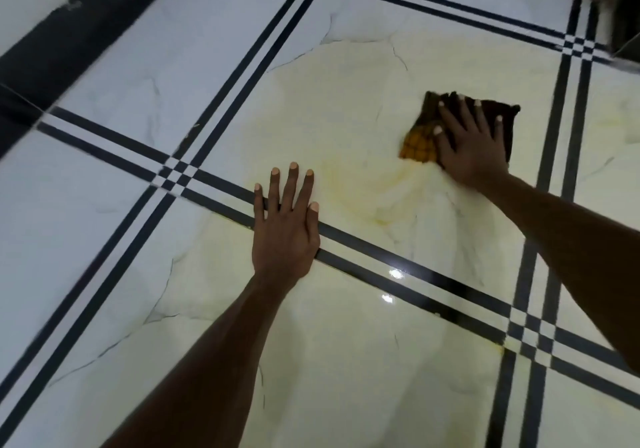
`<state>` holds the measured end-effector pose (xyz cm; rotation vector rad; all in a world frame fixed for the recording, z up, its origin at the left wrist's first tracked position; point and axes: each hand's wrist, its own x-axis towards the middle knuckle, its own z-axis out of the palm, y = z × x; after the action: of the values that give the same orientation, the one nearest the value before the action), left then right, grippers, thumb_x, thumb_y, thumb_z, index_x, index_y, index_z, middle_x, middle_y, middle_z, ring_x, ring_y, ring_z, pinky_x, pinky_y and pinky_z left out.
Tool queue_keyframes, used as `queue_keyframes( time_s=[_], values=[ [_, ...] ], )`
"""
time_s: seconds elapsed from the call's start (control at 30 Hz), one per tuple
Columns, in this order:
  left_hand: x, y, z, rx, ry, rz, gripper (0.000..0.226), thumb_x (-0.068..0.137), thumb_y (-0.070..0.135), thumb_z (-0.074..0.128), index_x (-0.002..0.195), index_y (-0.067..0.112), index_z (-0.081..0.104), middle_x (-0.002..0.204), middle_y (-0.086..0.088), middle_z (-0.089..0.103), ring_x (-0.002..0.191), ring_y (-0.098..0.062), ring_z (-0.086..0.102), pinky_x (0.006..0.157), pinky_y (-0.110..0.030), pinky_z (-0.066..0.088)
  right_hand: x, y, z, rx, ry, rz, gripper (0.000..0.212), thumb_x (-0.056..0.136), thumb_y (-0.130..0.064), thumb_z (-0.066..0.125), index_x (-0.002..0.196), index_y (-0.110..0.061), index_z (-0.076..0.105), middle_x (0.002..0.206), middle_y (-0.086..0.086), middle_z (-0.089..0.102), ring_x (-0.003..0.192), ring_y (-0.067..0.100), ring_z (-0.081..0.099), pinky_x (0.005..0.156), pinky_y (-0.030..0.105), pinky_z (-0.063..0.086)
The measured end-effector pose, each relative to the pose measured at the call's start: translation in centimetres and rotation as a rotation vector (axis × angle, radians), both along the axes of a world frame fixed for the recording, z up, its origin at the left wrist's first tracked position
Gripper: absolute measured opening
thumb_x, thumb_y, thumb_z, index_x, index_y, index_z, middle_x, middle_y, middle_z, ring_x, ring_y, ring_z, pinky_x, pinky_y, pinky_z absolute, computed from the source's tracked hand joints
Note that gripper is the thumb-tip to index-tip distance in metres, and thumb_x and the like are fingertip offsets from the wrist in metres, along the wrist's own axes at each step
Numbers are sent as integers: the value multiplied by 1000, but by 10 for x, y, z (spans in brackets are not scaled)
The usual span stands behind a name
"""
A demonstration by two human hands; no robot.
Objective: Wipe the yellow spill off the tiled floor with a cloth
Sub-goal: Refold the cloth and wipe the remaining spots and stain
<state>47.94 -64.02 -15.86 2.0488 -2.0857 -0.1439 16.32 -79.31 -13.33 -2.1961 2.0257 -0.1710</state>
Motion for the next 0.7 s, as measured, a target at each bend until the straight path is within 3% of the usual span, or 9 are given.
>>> queue_keyframes(
  time_s=[0.1,0.23,0.33,0.4,0.43,0.5,0.57,0.63,0.7],
  values=[
    [1,0,-2,-8,0,-9,56,111,42,18,165,27,14,174,0,7,162,-25,-1,129,-54,9,60,-53,-1,22,-17,-48,64,106,-55,20,166,-33,14,176,5,5,162,34,1,127,63,-3],
    [2,0,-1,-5,-2,1,56,112,40,20,165,24,18,174,-1,10,162,-25,2,129,-55,11,159,-9,-2,-47,36,378,61,108,-52,17,165,-33,20,175,4,14,162,32,8,129,60,3],
    [0,0,1,3,1,-4,57,111,40,20,164,20,20,174,-1,12,162,-25,3,128,-55,13,120,40,-7,-86,84,644,56,111,-51,20,164,-34,23,174,0,18,162,24,8,131,54,7],
    [0,-1,0,0,2,5,57,111,40,20,165,21,16,174,-1,10,162,-25,2,129,-55,12,61,26,-8,-146,103,592,54,110,-49,25,163,-37,26,172,2,25,161,27,18,128,55,17],
    [-1,-1,1,5,6,7,58,111,41,20,165,21,16,174,-1,10,162,-25,2,129,-55,12,36,11,-7,-150,96,451,54,109,-49,25,162,-38,26,172,4,27,160,30,22,126,58,21],
    [-1,0,1,8,1,5,58,111,42,18,165,21,15,174,-1,10,162,-26,2,129,-55,11,17,-19,-3,-67,39,113,59,106,-54,22,163,-38,21,173,6,21,161,33,16,127,63,12],
    [0,-1,0,14,-6,-4,59,110,43,16,165,21,15,174,-2,10,162,-26,2,129,-55,10,43,-40,-2,5,-11,-60,64,105,-57,18,166,-36,15,175,5,10,162,33,4,128,62,-1],
    [1,0,0,7,4,-4,60,110,44,14,165,19,15,174,-2,10,162,-26,2,129,-55,10,89,-40,-2,13,2,28,71,100,-60,13,166,-34,16,176,5,10,162,34,4,127,63,-1],
    [2,0,0,5,13,-11,62,110,45,14,165,17,13,174,-2,11,162,-26,3,129,-55,10,122,-22,-2,-25,17,283,74,97,-62,9,165,-35,22,175,3,16,162,33,10,127,63,4]
  ],
)
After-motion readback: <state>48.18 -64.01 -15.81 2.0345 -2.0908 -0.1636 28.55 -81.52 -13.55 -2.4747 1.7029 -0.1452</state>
